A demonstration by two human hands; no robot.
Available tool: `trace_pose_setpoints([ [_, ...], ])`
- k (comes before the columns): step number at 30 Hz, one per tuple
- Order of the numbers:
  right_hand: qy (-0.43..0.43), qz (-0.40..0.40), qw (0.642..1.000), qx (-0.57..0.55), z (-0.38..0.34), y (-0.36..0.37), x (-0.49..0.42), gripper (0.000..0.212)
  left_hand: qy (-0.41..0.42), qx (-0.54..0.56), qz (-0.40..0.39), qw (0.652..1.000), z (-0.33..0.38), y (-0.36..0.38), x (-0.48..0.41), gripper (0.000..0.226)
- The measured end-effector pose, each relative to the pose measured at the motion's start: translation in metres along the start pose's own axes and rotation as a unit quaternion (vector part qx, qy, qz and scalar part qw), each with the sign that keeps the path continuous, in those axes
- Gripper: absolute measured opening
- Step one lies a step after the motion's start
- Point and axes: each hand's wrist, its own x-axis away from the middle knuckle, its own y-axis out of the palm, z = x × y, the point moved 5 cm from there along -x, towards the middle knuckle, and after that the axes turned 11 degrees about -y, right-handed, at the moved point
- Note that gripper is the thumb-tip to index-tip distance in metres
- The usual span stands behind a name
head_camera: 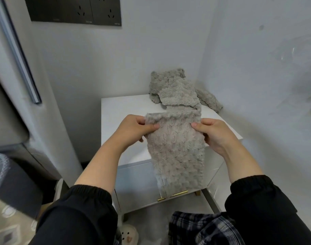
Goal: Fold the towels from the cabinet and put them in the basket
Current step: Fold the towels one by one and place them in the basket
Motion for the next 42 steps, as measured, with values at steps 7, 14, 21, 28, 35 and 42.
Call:
trace_pose_setpoints([
  [7,-0.019,0.018,0.998,0.051,-0.002,0.004,-0.003,0.035,-0.004,-0.02,0.062,0.998,0.002,-0.007,0.003,0.008],
  [14,0.084,-0.009,0.987,-0.137,0.005,0.023,-0.003,0.018,-0.117,0.215,-0.018,0.969,-0.009,0.0,0.002,0.017],
  [21,0.148,0.037,0.976,-0.156,0.012,0.032,-0.014,0.046,-0.101,0.25,0.032,0.962,-0.017,-0.007,-0.014,0.047],
  [28,0.027,0.048,0.991,-0.121,0.007,0.043,-0.038,0.016,-0.021,0.227,0.113,0.967,-0.009,-0.015,-0.028,0.02],
  [35,0.061,0.021,0.998,0.019,0.022,0.042,-0.038,0.02,-0.068,0.129,0.088,0.985,-0.027,-0.012,-0.032,0.02],
  [42,0.012,-0.002,0.976,0.215,0.022,0.04,-0.029,0.015,-0.071,-0.04,0.072,0.994,-0.031,-0.012,-0.031,0.019],
])
